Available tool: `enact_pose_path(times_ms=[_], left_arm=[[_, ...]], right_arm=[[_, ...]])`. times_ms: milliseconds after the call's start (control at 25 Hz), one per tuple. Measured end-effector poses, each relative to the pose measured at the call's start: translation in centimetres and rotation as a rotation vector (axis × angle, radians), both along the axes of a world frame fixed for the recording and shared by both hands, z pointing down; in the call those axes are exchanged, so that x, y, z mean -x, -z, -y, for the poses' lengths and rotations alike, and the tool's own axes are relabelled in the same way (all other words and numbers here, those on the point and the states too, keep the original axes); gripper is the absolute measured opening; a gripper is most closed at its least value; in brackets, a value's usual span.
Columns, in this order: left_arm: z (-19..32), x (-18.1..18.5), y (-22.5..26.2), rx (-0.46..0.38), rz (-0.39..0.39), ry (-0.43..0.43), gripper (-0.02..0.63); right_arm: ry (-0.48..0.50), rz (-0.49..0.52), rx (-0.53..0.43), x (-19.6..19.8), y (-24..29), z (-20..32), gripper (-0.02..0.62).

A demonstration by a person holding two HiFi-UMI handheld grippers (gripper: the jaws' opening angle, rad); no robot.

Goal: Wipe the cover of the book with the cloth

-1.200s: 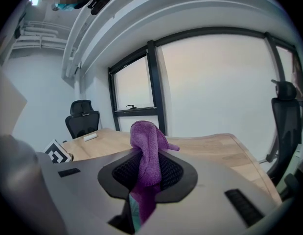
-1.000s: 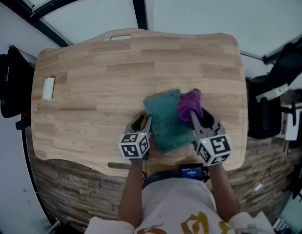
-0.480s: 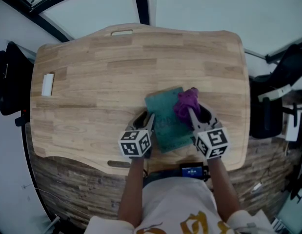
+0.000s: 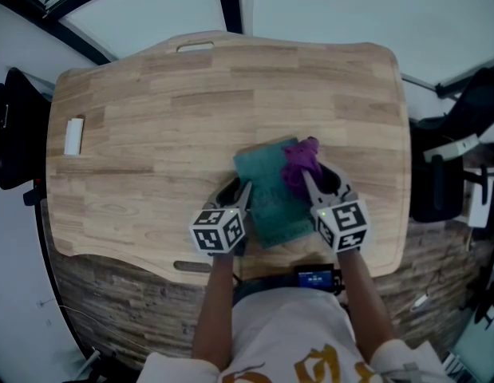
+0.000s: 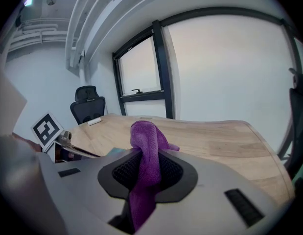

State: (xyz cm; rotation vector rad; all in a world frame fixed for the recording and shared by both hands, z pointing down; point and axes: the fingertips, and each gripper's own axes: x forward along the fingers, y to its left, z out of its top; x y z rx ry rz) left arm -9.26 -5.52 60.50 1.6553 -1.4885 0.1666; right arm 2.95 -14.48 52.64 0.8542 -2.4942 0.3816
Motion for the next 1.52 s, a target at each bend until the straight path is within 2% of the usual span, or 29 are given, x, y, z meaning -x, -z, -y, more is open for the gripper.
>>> enact_pose_path(times_ms=[360, 480, 720, 1040, 1520], left_arm=[[0.1, 0.1, -0.1, -0.003, -0.048, 0.019, 0.114], [0.1, 0.1, -0.2, -0.005, -0.071, 0.028, 0.114], [0.0, 0.2, -0.3, -0.009, -0.129, 0.041, 0.113], [0.0, 0.2, -0.4, -0.010, -0.131, 0.028, 0.112], [0.1, 0.1, -0.3, -0.003, -0.145, 0.017, 0.112]], right_arm=[[0.073, -0.088, -0.014, 1.0, -0.7, 0.1, 0.060], [0.088, -0.075, -0.031, 1.6, -1.0, 0.0, 0.060], [0.124, -0.116, -0.060, 1.9, -1.5, -0.1, 0.060], [0.165, -0.152, -0.070, 2.1, -2.6, -0.3, 0.060], [0.255, -0.263, -0.001, 2.9, -5.0, -0.8, 0.060]])
